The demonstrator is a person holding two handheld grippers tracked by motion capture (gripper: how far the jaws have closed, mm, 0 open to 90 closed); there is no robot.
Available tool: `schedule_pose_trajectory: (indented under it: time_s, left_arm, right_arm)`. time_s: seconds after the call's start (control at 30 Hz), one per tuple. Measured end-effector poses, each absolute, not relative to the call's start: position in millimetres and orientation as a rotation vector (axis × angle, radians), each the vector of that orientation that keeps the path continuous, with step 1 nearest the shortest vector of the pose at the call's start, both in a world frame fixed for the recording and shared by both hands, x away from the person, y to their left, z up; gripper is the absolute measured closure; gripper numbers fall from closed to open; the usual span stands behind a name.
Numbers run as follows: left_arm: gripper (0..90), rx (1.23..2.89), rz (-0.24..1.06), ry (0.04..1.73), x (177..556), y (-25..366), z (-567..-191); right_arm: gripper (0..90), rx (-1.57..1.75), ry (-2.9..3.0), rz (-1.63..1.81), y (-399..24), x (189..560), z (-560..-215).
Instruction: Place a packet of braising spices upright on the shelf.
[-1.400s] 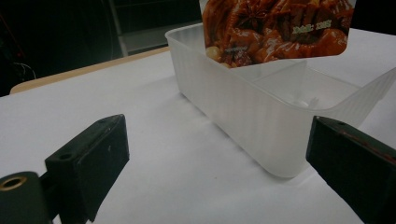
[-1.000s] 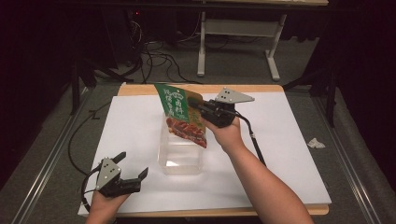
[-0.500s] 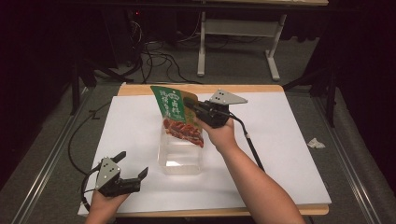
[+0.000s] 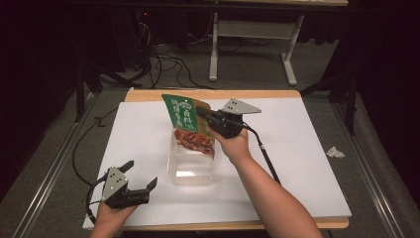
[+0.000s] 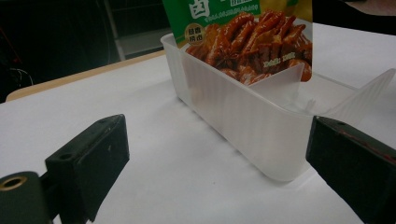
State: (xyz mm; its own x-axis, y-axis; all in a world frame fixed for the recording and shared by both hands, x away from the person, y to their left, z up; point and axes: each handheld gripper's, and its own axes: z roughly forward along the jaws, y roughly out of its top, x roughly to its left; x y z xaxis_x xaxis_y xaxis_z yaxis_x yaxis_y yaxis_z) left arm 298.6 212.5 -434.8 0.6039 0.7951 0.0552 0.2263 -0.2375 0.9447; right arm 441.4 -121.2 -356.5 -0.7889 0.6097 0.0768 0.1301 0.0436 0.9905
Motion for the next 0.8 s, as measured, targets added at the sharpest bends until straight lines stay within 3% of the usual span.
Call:
schedule_pose_trajectory:
  time_s: [0.6, 0.73, 0.8]
  left_arm:
    - [6.6, 1.781, 0.665, 0.834, 299, 211, -435]
    - [6.6, 1.781, 0.666, 0.834, 299, 212, -435]
    - [6.6, 1.784, 0.666, 0.834, 299, 212, -435]
  right_arm:
    - [89.3, 0.778, 1.961, 1.761, -131, 433, -373]
    - [85.4, 0.790, 1.968, 1.747, -129, 434, -372]
    - [78.9, 0.790, 1.985, 1.738, -127, 435, -371]
